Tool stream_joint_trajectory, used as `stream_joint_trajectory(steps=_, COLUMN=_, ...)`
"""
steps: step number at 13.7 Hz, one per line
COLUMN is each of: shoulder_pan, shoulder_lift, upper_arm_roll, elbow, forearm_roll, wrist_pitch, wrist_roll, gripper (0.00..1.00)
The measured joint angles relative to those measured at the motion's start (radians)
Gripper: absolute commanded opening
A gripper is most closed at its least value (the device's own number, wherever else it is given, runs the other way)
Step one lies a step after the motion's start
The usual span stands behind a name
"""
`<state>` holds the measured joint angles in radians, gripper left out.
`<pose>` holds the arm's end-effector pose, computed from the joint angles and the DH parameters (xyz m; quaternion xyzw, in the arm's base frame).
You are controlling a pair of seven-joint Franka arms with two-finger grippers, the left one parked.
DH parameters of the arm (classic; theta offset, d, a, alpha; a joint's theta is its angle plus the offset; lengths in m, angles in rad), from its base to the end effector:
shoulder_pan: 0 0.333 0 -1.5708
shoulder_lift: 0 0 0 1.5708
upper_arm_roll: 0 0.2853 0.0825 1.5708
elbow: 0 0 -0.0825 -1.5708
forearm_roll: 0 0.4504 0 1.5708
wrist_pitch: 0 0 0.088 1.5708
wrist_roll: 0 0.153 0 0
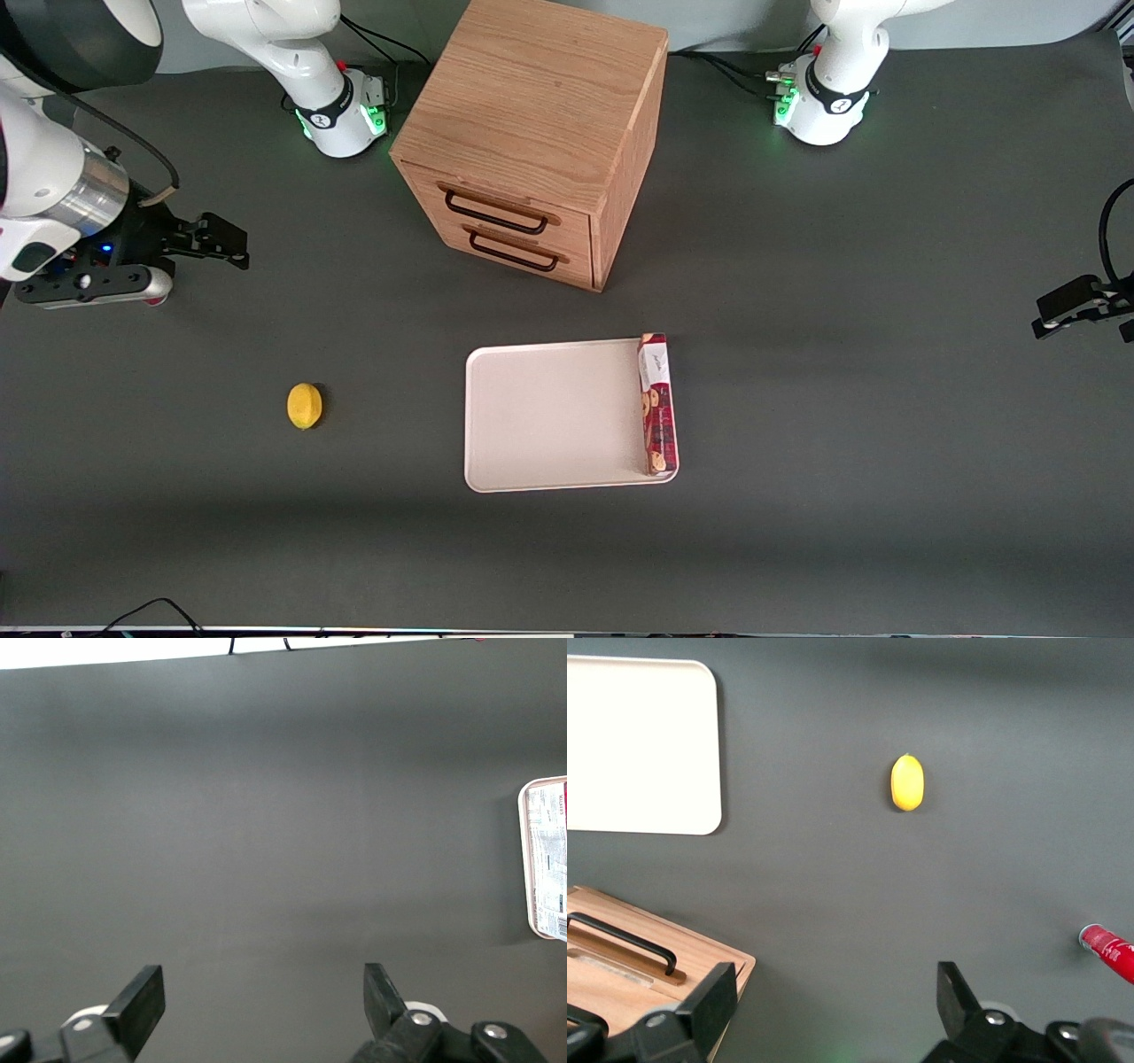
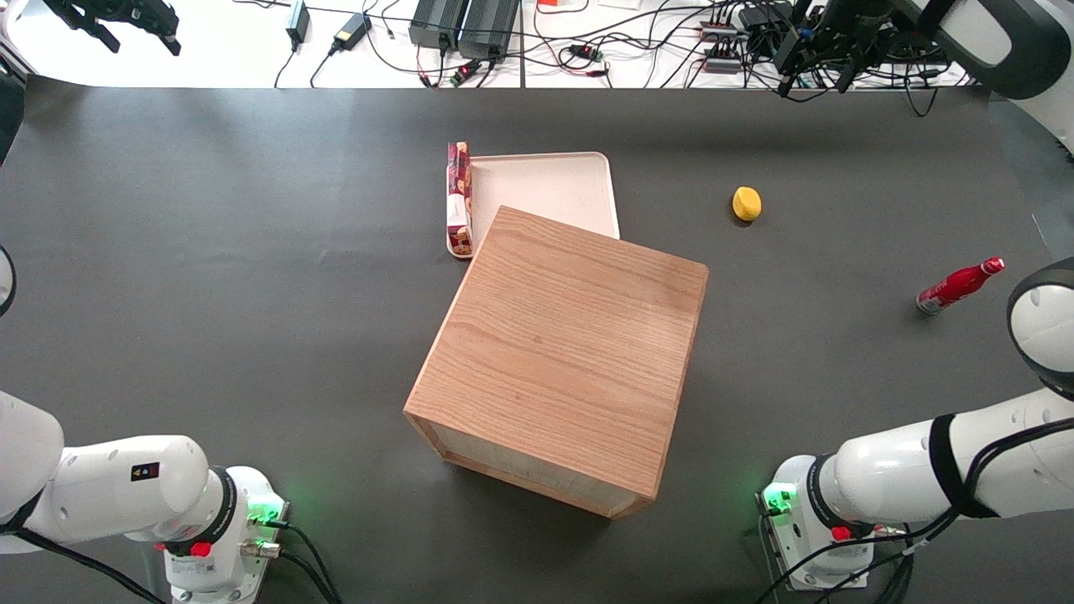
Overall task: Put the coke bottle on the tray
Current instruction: 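Move the right gripper over the red Coca-Cola bottle lying on the table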
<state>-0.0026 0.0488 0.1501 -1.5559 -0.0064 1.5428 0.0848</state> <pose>0.6211 0.0898 0.5233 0.9990 0.0314 -0.0305 0.0031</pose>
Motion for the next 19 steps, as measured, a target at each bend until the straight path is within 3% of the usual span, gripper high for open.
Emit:
stream_joint_trajectory(steps=4, shoulder_pan=-0.007, shoulder_lift=-0.002, upper_arm_roll=-0.004, elbow=0.027, forearm_roll=0.0, wrist_pitch=-0.013, wrist_roll=0.021, gripper=1.0)
stream_joint_trajectory(steps=7, shoulder_pan=-0.012, shoulder_lift=-0.031, upper_arm_roll=-0.056, elbow=0.037, forearm_roll=-0.043, wrist_pitch=-0.084, wrist_roll=-0.033, gripper=1.0)
stream_joint_trajectory(steps=9, shoulder_pan=-0.015, shoulder_lift=-0.059, upper_arm_roll=-0.159, elbow=0.036, forearm_roll=-0.069, wrist_pitch=-0.133, wrist_roll=-0.197, gripper=1.0)
stream_joint_trajectory(steps=13, shoulder_pan=-0.031, shoulder_lift=-0.089, upper_arm_roll=-0.458, elbow=-0.043, forearm_roll=-0.134, wrist_pitch=-0.128, wrist_roll=-0.607, gripper=1.0)
stream_joint_trajectory(steps=15, shoulder_pan=-0.038, shoulder_lift=-0.091, upper_arm_roll=-0.582, elbow=-0.146, forearm_roll=-0.156, wrist_pitch=-0.011, wrist_roll=-0.754, gripper=1.0)
stream_joint_trajectory(steps=19, shoulder_pan=-0.037, shoulder_lift=-0.103, upper_arm_roll=-0.766, elbow=-0.494, forearm_roll=-0.161, wrist_pitch=0.404, wrist_roll=-0.93, gripper=1.0)
